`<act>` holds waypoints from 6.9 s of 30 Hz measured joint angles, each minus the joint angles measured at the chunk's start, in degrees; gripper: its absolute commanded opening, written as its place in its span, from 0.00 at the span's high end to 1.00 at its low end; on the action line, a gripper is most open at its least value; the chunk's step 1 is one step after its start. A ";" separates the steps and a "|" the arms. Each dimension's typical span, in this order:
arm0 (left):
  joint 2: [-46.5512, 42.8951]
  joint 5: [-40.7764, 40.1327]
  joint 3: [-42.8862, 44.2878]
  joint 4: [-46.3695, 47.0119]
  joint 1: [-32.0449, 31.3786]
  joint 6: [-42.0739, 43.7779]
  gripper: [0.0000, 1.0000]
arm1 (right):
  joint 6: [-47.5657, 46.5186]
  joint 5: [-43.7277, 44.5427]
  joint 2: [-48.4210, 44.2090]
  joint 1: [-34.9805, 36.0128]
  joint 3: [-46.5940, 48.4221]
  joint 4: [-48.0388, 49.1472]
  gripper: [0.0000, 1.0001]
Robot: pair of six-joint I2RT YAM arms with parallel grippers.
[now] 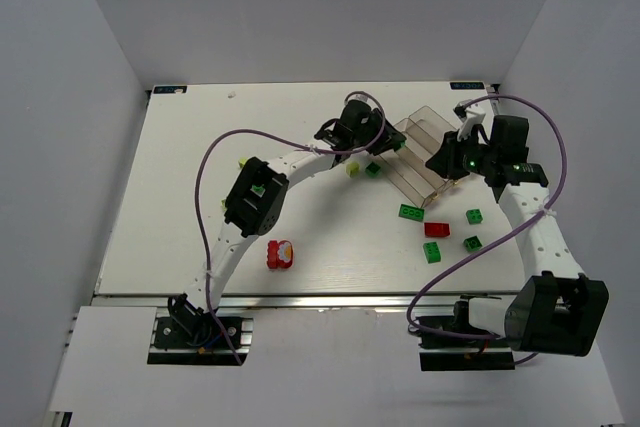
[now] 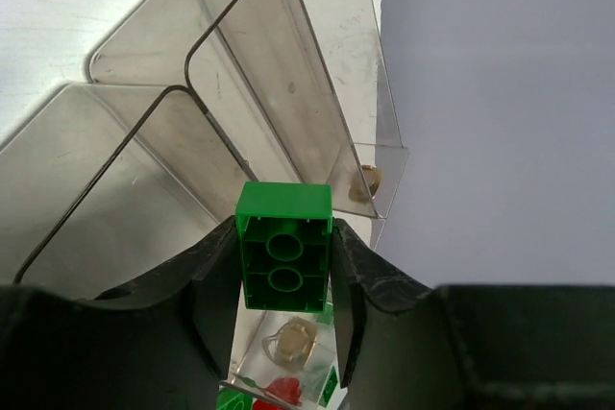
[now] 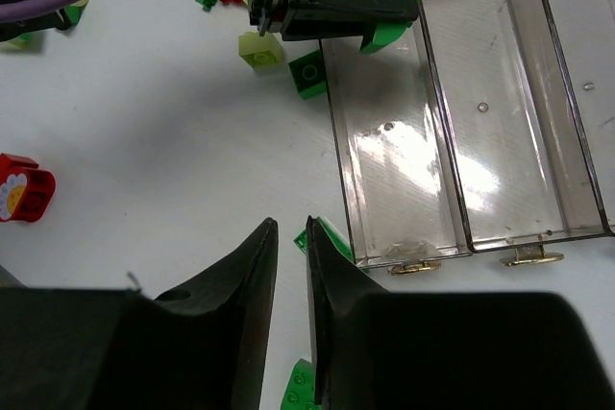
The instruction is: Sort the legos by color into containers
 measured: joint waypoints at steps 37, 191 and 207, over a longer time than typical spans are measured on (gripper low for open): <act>-46.34 -13.84 -40.96 -9.22 2.01 23.17 0.15 | -5.25 22.69 5.73 -3.10 0.57 -13.92 0.20; -76.11 -0.39 -74.93 -8.57 10.71 30.73 0.11 | -36.15 35.30 23.56 -6.67 -2.89 -32.02 0.34; -74.77 1.99 -74.90 -9.44 12.90 32.61 0.11 | -36.35 34.27 29.51 -6.80 0.94 -33.27 0.43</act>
